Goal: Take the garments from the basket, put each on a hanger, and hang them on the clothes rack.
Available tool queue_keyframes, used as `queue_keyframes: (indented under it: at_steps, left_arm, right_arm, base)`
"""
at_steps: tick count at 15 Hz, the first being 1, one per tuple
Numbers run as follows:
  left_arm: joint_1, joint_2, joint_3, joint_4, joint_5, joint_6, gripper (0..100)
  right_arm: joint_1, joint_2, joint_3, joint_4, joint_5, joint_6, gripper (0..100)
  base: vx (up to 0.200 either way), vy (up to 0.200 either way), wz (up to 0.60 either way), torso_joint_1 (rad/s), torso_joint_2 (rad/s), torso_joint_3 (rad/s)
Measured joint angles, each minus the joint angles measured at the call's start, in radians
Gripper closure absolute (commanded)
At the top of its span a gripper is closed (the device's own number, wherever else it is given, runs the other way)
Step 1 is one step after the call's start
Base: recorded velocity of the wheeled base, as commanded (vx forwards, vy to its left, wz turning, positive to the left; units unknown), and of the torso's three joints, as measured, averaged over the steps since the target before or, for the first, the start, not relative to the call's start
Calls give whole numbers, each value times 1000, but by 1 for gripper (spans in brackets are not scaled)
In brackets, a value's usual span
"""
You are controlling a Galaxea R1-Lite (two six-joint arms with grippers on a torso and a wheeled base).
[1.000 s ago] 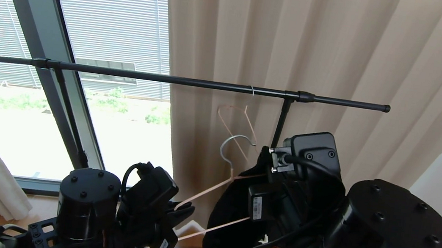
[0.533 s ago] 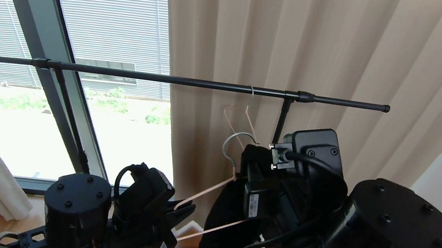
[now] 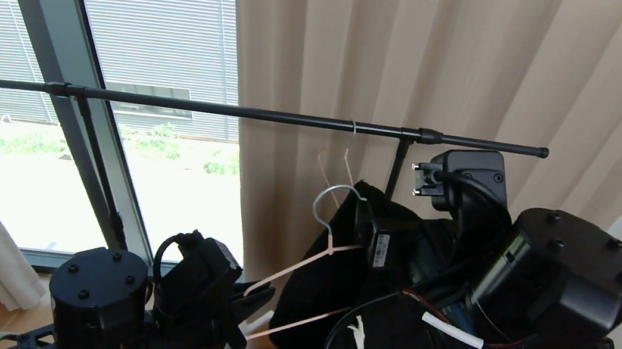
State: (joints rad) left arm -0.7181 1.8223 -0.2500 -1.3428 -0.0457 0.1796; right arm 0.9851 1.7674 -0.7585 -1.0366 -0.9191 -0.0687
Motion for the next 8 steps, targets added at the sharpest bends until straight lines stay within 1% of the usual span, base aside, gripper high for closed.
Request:
queue_keyframes:
  at_steps: [4,8]
  left_arm:
    - [1,3,-13,-1,1,-4,100]
    - [20,15,-42,-1,2,-30,100]
  right_arm:
    - [33,38,-8,-1,-1,0,0]
    - [49,49,3,-5,-1,0,0]
  base:
    - [0,0,0,0,0,0]
    - [0,0,0,0,0,0]
